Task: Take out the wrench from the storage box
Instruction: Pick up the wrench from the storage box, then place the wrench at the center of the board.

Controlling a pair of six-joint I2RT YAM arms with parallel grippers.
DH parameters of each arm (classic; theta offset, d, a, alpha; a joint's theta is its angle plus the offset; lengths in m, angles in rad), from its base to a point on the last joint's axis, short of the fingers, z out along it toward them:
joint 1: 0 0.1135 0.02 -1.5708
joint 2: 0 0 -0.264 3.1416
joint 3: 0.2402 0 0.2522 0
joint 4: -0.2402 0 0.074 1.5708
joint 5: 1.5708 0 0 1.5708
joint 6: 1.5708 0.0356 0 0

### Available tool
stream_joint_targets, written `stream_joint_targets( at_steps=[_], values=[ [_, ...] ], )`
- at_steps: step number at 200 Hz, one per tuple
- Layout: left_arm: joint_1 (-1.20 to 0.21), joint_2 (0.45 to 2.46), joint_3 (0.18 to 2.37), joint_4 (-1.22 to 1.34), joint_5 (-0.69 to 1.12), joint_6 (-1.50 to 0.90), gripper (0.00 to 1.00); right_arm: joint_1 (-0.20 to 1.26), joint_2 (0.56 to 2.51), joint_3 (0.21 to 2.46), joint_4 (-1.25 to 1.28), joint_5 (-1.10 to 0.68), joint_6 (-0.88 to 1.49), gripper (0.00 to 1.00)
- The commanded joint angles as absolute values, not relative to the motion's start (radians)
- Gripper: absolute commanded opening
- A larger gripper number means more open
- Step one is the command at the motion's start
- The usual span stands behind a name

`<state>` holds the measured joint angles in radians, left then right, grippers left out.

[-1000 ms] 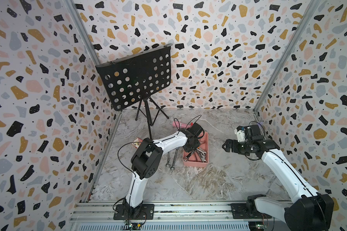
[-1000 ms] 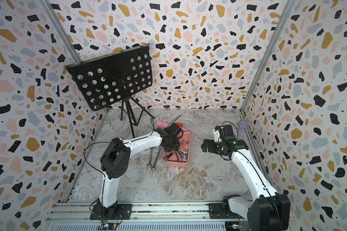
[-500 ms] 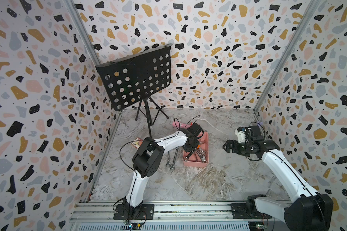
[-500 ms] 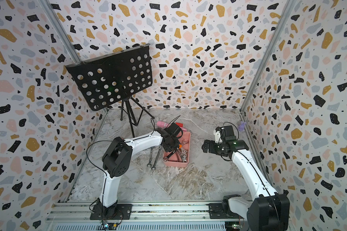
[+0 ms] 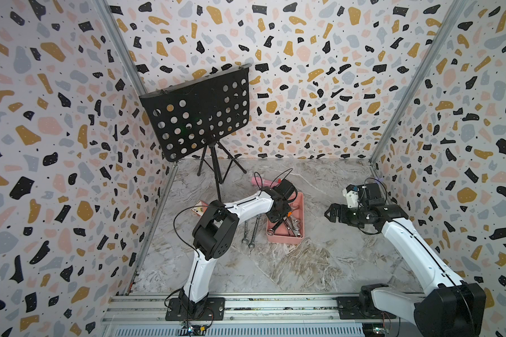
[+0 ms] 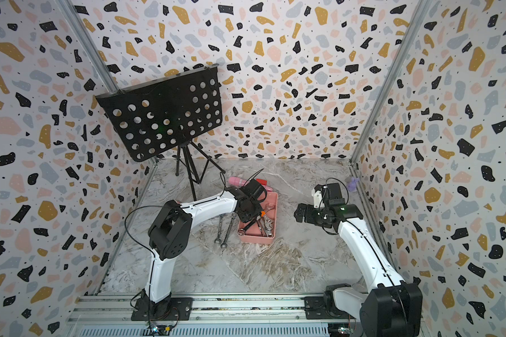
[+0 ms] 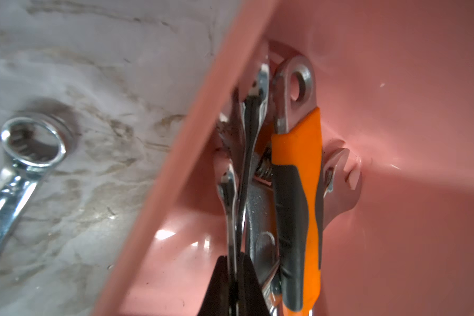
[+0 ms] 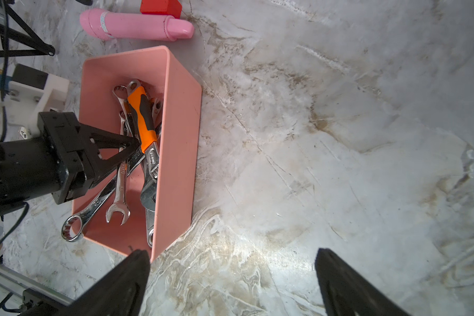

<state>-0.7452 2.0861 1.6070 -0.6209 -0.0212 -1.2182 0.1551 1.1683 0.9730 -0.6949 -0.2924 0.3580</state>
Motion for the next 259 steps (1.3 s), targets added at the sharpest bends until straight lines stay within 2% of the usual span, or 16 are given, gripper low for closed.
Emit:
stream_joint_targets(
  at_steps=[1, 48, 108, 127, 152, 203, 226, 259],
  values=[
    [-0.742, 2.008, 1.644, -0.646, -0.051, -1.179, 0.00, 0.149, 1.142, 0.973, -0.690, -0.298, 0.359, 0.99],
    [-0.744, 1.935, 1.657, -0.650, -0.052, -1.106, 0.00, 0.149, 1.138, 0.974, -0.690, -0.301, 0.359, 0.99],
    [-0.756, 1.782, 1.634, -0.666, -0.062, -0.860, 0.00, 0.150, 1.143, 0.980, -0.687, -0.317, 0.360, 0.99],
    [-0.755, 1.708, 1.597, -0.680, -0.127, -0.726, 0.00, 0.149, 1.143, 0.980, -0.684, -0.325, 0.361, 0.99],
    [-0.723, 1.587, 1.493, -0.687, -0.177, -0.587, 0.00, 0.148, 1.141, 0.979, -0.683, -0.328, 0.362, 0.99],
    [-0.570, 1.389, 1.159, -0.602, -0.078, -0.397, 0.00, 0.149, 1.150, 0.974, -0.670, -0.342, 0.370, 0.99],
    [-0.473, 1.363, 1.030, -0.503, 0.023, -0.417, 0.00, 0.150, 1.150, 0.975, -0.666, -0.340, 0.371, 1.00],
    [-0.409, 1.416, 0.898, -0.371, 0.061, -0.383, 0.00, 0.149, 1.142, 0.971, -0.664, -0.334, 0.373, 1.00]
  ],
)
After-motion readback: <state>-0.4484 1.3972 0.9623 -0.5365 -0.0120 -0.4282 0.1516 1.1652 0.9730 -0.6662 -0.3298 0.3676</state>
